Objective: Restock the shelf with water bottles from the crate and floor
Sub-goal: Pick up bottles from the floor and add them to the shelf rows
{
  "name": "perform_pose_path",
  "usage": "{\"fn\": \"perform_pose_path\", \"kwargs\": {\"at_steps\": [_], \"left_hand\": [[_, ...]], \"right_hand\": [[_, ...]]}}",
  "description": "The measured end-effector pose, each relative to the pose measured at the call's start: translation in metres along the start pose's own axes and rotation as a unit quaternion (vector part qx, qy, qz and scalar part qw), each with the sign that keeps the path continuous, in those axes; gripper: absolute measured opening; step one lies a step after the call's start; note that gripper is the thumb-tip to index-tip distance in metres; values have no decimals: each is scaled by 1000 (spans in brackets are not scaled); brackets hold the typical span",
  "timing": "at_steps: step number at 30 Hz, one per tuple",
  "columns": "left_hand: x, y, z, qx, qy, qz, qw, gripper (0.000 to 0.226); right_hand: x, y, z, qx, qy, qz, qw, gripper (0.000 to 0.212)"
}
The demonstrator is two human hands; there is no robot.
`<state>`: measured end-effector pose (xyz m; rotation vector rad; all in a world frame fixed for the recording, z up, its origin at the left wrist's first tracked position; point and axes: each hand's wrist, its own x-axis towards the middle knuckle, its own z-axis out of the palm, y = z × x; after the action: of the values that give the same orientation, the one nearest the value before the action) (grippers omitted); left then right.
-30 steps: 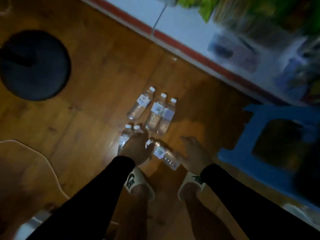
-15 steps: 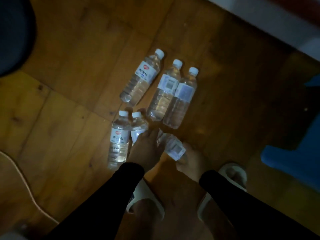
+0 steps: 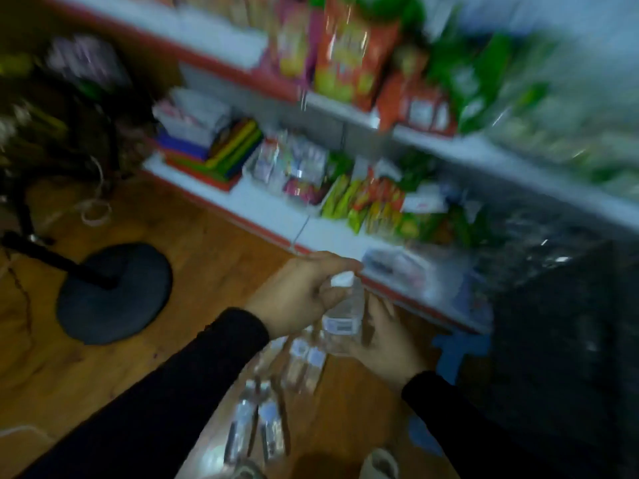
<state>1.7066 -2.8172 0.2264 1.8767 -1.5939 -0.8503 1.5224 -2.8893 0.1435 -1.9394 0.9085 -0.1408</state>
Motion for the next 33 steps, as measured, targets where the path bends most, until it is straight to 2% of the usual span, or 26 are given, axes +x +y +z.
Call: {"fn": "perform_pose_path", "kwargs": {"at_steps": [4, 7, 11, 14, 17, 20, 22, 29, 33], "left_hand": [[9, 142, -135, 43, 13, 106, 993, 39], [7, 236, -208, 33, 45, 165, 985, 39], [10, 329, -270, 33, 98, 210, 972, 50], [20, 371, -298, 139, 127, 198, 962, 59], [34, 401, -314, 214, 142, 193, 947, 61], [62, 426, -320, 241, 141, 182, 943, 62], [89, 434, -318, 269, 134, 163, 940, 65], [180, 444, -299, 303, 106, 68, 945, 58], [234, 433, -299, 317, 90, 19, 944, 95]], "right_hand": [[-23, -138, -115, 75, 55, -70, 993, 71], [-50, -226, -188, 99, 118, -118, 981, 67], [-88, -309, -265, 115, 233, -158, 953, 59], [-113, -346, -316, 134, 317, -166, 924, 49], [-132, -368, -365, 124, 377, -158, 904, 50], [-141, -376, -415, 88, 432, -148, 886, 60], [-139, -376, -443, 76, 461, -140, 873, 60], [-97, -359, -536, 62, 487, -136, 861, 56], [-60, -354, -571, 75, 490, -148, 856, 56]]}}
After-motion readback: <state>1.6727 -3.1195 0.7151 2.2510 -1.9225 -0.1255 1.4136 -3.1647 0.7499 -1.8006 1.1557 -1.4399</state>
